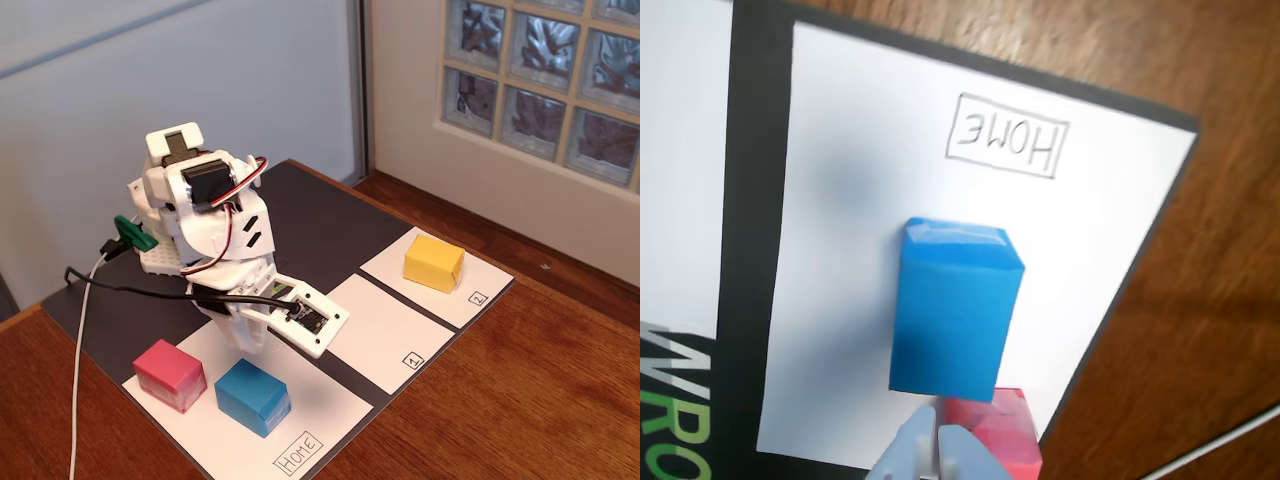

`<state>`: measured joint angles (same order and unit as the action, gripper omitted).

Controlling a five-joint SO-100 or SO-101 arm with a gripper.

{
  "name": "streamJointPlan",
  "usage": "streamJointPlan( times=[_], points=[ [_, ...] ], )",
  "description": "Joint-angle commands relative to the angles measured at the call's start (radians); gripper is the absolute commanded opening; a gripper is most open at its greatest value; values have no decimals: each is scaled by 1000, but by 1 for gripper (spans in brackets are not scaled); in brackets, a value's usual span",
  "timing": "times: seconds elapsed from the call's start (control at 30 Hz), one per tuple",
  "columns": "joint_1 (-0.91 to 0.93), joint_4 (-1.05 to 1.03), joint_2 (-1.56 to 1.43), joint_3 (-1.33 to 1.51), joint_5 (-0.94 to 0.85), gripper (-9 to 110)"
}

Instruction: Move box blue to zone 1

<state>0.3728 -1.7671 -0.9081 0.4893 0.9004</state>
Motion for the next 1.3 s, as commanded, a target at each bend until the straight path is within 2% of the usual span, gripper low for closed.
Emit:
streamJointPlan(
  times=[0.0,0.37,0.63,0.77,1.27],
  points=[
    [-18,-167,-28,66,-66,0],
    [-15,-167,-75,199,-106,0],
    [-20,-167,-100,201,-97,43],
    [-20,-167,-101,201,-81,55],
    [-46,-118,-126,325,8,52]
  ],
)
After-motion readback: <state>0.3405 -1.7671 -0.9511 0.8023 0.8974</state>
